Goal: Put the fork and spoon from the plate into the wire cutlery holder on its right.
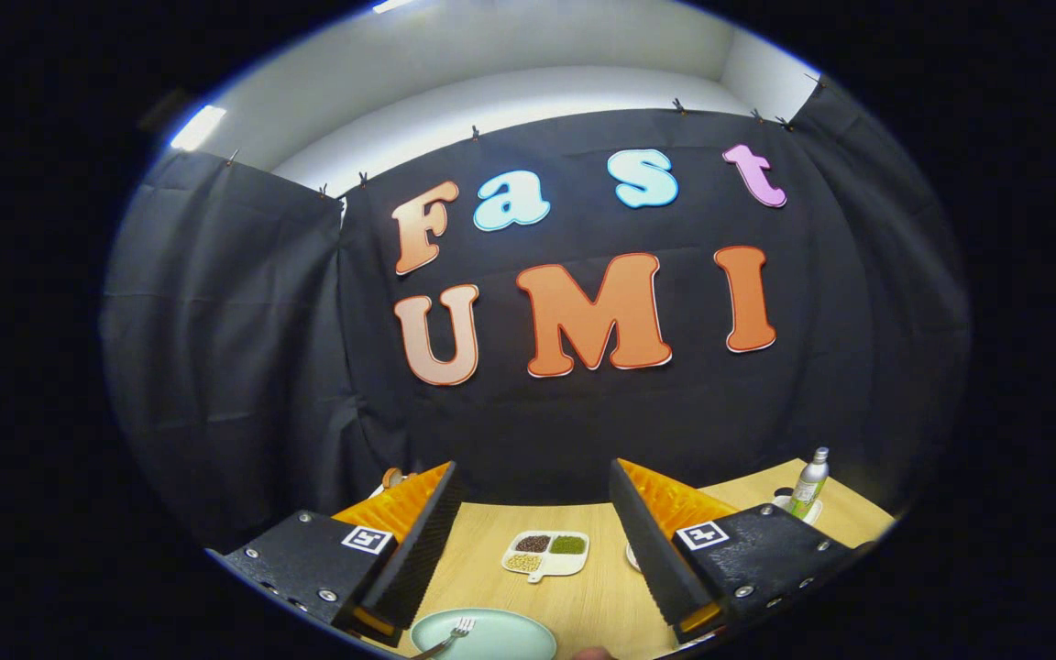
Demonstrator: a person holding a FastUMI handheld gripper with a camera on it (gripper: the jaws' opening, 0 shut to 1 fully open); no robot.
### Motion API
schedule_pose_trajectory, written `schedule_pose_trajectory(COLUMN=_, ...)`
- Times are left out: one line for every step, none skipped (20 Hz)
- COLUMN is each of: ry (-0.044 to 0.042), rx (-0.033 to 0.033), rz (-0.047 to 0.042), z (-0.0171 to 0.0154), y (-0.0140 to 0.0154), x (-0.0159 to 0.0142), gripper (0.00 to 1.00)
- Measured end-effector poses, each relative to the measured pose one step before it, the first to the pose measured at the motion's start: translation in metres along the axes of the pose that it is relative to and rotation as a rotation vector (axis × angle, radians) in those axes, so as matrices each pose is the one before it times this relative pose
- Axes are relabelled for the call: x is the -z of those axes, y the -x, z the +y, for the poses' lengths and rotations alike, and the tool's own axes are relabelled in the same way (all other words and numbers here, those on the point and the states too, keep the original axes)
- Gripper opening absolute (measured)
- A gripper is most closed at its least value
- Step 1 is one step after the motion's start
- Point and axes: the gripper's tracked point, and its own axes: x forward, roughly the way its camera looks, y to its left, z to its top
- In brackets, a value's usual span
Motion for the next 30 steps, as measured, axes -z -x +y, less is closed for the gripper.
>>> schedule_pose_trajectory(ry=0.00924, rx=-0.00500, rz=-0.00403, z=0.00667, y=-0.00267, x=0.00178, gripper=0.97)
schedule_pose_trajectory(ry=0.00978, rx=-0.01450, rz=-0.01026, z=0.01012, y=-0.00149, x=0.00024, gripper=0.97)
schedule_pose_trajectory(ry=0.00667, rx=-0.01595, rz=-0.01073, z=0.01011, y=-0.00307, x=0.00072, gripper=0.97)
schedule_pose_trajectory(ry=-0.00148, rx=-0.01607, rz=0.00053, z=0.01094, y=-0.00349, x=0.00539, gripper=0.97)
schedule_pose_trajectory(ry=-0.00443, rx=-0.01835, rz=0.02160, z=0.01186, y=-0.00424, x=0.01088, gripper=0.97)
schedule_pose_trajectory(ry=-0.00060, rx=-0.00385, rz=0.03302, z=0.00770, y=-0.00355, x=0.01475, gripper=0.96)
schedule_pose_trajectory(ry=0.00211, rx=-0.00385, rz=0.02874, z=0.00782, y=-0.00385, x=0.01245, gripper=0.97)
schedule_pose_trajectory(ry=0.00172, rx=-0.00614, rz=0.02815, z=0.00999, y=-0.00385, x=0.01046, gripper=0.97)
schedule_pose_trajectory(ry=0.00363, rx=-0.00774, rz=0.03118, z=0.00862, y=-0.00407, x=0.01134, gripper=0.97)
schedule_pose_trajectory(ry=0.01087, rx=-0.00590, rz=0.04189, z=0.00840, y=-0.00563, x=0.01486, gripper=0.97)
schedule_pose_trajectory(ry=0.01054, rx=0.00069, rz=0.04531, z=0.00443, y=-0.00435, x=0.01386, gripper=0.97)
schedule_pose_trajectory(ry=0.00716, rx=-0.00299, rz=0.05096, z=0.00393, y=-0.00511, x=0.01637, gripper=0.97)
schedule_pose_trajectory(ry=0.00386, rx=-0.00731, rz=0.06067, z=0.00544, y=-0.00486, x=0.01616, gripper=0.97)
schedule_pose_trajectory(ry=-0.00134, rx=-0.00720, rz=0.08835, z=0.00372, y=-0.00643, x=0.02126, gripper=0.97)
schedule_pose_trajectory(ry=-0.01109, rx=-0.02046, rz=0.11066, z=0.00597, y=-0.00574, x=0.02514, gripper=0.97)
schedule_pose_trajectory(ry=-0.02271, rx=-0.00783, rz=0.07870, z=0.00226, y=-0.00864, x=0.02089, gripper=0.97)
schedule_pose_trajectory(ry=-0.02768, rx=-0.00327, rz=0.06412, z=0.00186, y=-0.01023, x=0.02045, gripper=0.98)
schedule_pose_trajectory(ry=-0.02273, rx=0.00766, rz=0.05741, z=-0.00246, y=-0.01146, x=0.01909, gripper=0.97)
schedule_pose_trajectory(ry=-0.01257, rx=0.01388, rz=0.05500, z=-0.00381, y=-0.00690, x=0.01644, gripper=0.97)
schedule_pose_trajectory(ry=0.00255, rx=0.01573, rz=0.04703, z=-0.00312, y=-0.00334, x=0.01675, gripper=0.97)
schedule_pose_trajectory(ry=0.01003, rx=0.02189, rz=0.04671, z=-0.00383, y=-0.01233, x=0.00934, gripper=0.97)
schedule_pose_trajectory(ry=0.00851, rx=0.01138, rz=0.05157, z=-0.00331, y=-0.00916, x=0.01253, gripper=0.97)
schedule_pose_trajectory(ry=-0.00145, rx=0.00337, rz=0.04976, z=-0.00021, y=-0.00856, x=0.01169, gripper=0.98)
schedule_pose_trajectory(ry=-0.00289, rx=-0.00667, rz=0.05197, z=0.00478, y=-0.00783, x=0.01417, gripper=0.98)
schedule_pose_trajectory(ry=0.00085, rx=-0.00617, rz=0.05435, z=0.00425, y=-0.00627, x=0.01180, gripper=0.98)
schedule_pose_trajectory(ry=0.00601, rx=-0.00043, rz=0.04419, z=0.00476, y=-0.00427, x=0.00988, gripper=0.96)
schedule_pose_trajectory(ry=0.00780, rx=0.00539, rz=0.03587, z=0.00313, y=-0.00383, x=0.00650, gripper=0.96)
schedule_pose_trajectory(ry=0.00557, rx=0.00818, rz=0.03339, z=0.00166, y=-0.00576, x=0.00649, gripper=0.94)
schedule_pose_trajectory(ry=-0.00200, rx=0.00198, rz=0.02969, z=0.00318, y=-0.00372, x=0.00504, gripper=0.93)
schedule_pose_trajectory(ry=-0.00456, rx=0.00152, rz=0.02536, z=0.00350, y=-0.00481, x=0.00364, gripper=0.89)
